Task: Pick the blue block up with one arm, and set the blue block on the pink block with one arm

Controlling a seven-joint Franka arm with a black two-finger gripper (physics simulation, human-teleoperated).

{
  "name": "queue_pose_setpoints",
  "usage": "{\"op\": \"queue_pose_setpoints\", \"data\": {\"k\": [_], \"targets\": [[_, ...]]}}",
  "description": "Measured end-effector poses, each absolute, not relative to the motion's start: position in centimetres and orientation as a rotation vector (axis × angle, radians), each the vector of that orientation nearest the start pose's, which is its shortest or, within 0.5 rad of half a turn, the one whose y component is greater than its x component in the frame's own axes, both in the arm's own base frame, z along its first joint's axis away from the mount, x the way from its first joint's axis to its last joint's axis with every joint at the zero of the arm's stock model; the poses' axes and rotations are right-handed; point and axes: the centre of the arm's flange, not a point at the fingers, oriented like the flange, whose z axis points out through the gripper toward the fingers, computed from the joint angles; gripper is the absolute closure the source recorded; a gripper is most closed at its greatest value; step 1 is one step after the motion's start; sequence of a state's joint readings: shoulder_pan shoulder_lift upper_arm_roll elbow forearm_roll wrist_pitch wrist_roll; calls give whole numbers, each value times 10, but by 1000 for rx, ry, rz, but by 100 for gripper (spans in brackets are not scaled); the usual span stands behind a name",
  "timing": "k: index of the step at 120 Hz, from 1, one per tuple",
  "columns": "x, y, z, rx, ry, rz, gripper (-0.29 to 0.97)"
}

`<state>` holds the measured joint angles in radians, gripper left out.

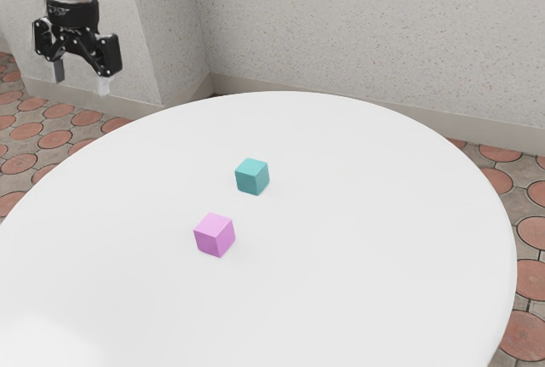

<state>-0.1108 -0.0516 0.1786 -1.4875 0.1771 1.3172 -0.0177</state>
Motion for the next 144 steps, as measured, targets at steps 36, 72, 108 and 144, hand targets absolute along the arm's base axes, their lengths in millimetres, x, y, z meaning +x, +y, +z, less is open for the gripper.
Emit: {"op": "queue_pose_setpoints", "data": {"k": [36,72,108,144], "targets": [[494,25,757,-3009,-91,-201,0],[543,37,679,-3011,-128,24,0],[610,64,573,-2963,-175,171,0],[663,79,474,-2966,-212,214,0]]}}
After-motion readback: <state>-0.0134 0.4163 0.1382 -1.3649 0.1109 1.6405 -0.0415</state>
